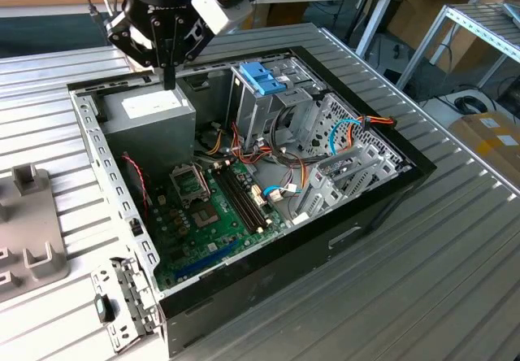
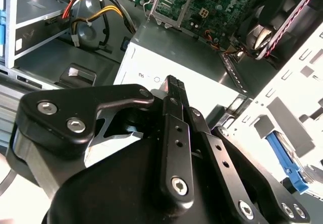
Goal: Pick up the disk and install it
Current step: 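Reach for the disk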
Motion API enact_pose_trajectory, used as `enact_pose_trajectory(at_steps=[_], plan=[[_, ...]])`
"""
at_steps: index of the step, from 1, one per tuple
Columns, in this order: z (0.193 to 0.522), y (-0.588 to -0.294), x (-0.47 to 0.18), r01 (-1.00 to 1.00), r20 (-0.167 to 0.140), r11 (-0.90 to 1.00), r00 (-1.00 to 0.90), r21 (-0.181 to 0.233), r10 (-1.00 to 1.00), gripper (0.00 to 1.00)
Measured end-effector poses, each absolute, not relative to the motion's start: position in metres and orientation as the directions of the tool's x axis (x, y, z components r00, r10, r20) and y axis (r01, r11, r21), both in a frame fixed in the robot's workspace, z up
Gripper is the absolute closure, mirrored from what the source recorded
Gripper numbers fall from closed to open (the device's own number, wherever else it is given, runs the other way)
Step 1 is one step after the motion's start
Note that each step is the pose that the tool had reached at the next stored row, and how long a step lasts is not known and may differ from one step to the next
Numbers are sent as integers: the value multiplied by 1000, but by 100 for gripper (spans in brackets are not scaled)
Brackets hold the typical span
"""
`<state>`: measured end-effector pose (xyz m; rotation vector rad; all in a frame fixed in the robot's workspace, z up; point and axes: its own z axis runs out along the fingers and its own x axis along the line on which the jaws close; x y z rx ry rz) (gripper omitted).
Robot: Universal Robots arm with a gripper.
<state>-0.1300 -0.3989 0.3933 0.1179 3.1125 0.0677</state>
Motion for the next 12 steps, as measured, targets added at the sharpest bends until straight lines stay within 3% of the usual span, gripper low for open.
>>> enact_pose_trajectory(at_steps=[12], plan=[[393, -399, -133, 75, -24, 996, -997, 44, 76, 90]])
